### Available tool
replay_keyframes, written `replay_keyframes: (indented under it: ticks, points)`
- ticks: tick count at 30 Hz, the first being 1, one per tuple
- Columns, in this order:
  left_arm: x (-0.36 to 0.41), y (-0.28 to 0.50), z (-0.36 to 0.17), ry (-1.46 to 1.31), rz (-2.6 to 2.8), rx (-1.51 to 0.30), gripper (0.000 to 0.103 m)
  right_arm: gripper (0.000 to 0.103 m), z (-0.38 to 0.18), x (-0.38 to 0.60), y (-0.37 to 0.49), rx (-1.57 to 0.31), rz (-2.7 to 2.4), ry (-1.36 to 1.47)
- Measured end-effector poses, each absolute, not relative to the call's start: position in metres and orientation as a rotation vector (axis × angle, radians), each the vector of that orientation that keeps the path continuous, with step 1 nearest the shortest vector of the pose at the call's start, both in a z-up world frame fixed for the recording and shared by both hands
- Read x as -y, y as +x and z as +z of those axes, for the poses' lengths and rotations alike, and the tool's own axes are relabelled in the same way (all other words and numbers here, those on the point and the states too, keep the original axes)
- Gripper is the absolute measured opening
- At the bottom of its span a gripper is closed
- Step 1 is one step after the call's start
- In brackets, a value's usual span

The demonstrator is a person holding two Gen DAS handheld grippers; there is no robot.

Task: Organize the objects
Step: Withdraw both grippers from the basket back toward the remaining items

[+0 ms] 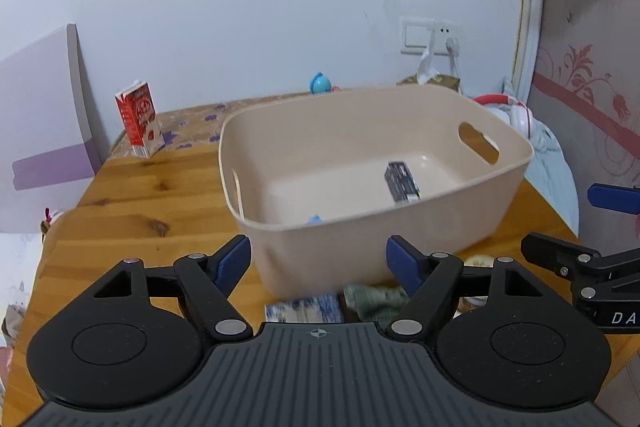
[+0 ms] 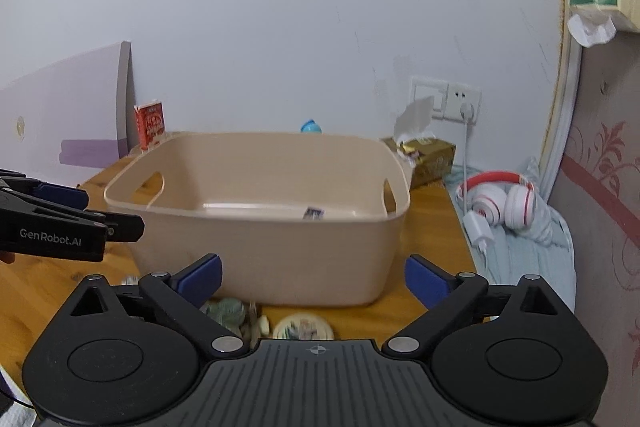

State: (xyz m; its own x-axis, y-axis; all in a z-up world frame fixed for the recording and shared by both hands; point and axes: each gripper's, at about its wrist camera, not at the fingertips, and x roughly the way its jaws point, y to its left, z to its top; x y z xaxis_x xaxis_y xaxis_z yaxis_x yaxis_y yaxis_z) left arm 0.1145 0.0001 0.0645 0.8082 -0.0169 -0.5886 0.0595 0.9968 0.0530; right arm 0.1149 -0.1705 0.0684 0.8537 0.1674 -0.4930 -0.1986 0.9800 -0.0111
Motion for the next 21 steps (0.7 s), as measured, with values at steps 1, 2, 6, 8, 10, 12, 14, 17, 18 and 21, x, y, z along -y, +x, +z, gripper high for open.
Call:
replay_keyframes:
  ticks: [1, 2, 6, 8, 10, 12, 14, 17, 18, 21]
  points:
    - [0.0, 0.112, 0.061, 0.071, -0.043, -0.633, 0.076, 0.101, 0.064, 0.171, 0.112, -0.522, 0.192, -0.061]
    - [0.0, 0.11, 0.057, 0.07, -0.045, -0.637, 0.076, 0.101, 0.06, 0.171, 0.11, -0.53, 0.193, -0.062]
    - [-0.001, 0.103, 0.042, 0.064, -0.053, -0.66, 0.076, 0.103, 0.043, 0.169, 0.104, -0.57, 0.191, -0.071]
    - [-0.002, 0.1, 0.032, 0.066, -0.06, -0.671, 0.076, 0.103, 0.033, 0.167, 0.101, -0.591, 0.192, -0.072]
    - [-0.003, 0.099, 0.024, 0.067, -0.066, -0.686, 0.076, 0.103, 0.024, 0.164, 0.099, -0.613, 0.194, -0.074]
    - [-0.004, 0.1, 0.017, 0.063, -0.076, -0.7, 0.076, 0.103, 0.014, 0.161, 0.097, -0.631, 0.195, -0.08]
    - [-0.004, 0.099, 0.009, 0.061, -0.091, -0.711, 0.076, 0.103, 0.006, 0.158, 0.096, -0.648, 0.199, -0.082]
    - [-0.001, 0.098, 0.001, 0.068, -0.117, -0.719, 0.076, 0.103, -0.002, 0.156, 0.094, -0.668, 0.211, -0.066]
    - [0.0, 0.099, -0.001, 0.072, -0.127, -0.721, 0.076, 0.103, -0.004, 0.155, 0.094, -0.674, 0.215, -0.061]
    - [0.003, 0.099, -0.008, 0.084, -0.148, -0.728, 0.076, 0.103, -0.009, 0.152, 0.095, -0.694, 0.222, -0.06]
